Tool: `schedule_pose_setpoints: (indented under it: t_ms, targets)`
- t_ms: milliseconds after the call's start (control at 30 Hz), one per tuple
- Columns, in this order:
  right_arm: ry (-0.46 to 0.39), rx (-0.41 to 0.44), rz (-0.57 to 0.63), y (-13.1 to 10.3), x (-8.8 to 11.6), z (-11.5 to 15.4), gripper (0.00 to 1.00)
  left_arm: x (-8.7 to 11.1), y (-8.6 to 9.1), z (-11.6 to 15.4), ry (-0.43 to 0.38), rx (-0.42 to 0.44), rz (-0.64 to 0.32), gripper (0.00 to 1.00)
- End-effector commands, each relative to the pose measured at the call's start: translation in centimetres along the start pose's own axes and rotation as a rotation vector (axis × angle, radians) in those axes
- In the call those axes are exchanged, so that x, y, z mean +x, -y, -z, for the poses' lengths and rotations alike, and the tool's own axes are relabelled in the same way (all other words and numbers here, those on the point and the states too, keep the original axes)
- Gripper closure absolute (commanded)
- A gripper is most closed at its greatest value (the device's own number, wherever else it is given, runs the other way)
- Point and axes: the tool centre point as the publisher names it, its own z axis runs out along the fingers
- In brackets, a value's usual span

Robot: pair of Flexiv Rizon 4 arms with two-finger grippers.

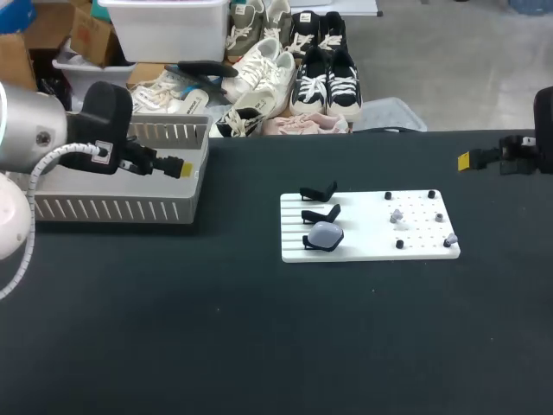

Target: Pick up each earbud case from the left stands, insert the matching earbuds, close the lid, and place the case in the box.

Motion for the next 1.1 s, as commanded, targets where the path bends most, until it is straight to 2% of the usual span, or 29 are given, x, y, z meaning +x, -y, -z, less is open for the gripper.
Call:
schedule_pose_setpoints:
  t_ms: [33, 967, 1000, 1033, 1067, 1100]
  targets:
    - [-0.001, -0.007, 0.002, 0.2, 0.0, 0.0, 0.00, 0.1, -0.1, 0.1, 0.004, 0.005, -0.001, 0.00]
    - [-0.001, -0.007, 0.002, 0.2, 0.0, 0.0, 0.00, 0.1, -0.1, 0.1, 0.004, 0.005, -0.001, 0.00]
    - [-0.001, -0.007, 0.002, 0.2, 0.0, 0.0, 0.00, -1.0, -3.1, 0.9, 0.049, 0.010, -0.101, 0.00]
    - [-0.001, -0.007, 0.002, 0.2, 0.0, 0.0, 0.00, 1.5, -0.9, 1.1, 0.057, 0.077, -0.299, 0.00]
    - [-0.001, -0.007, 0.002, 0.2, 0.0, 0.0, 0.00, 1.7, -0.7, 1.2, 0.059, 0.116, -0.401, 0.00]
    - [-0.001, -0.007, 0.002, 0.2, 0.0, 0.0, 0.00, 1.8, -0.6, 1.3, 0.060, 0.119, -0.405, 0.00]
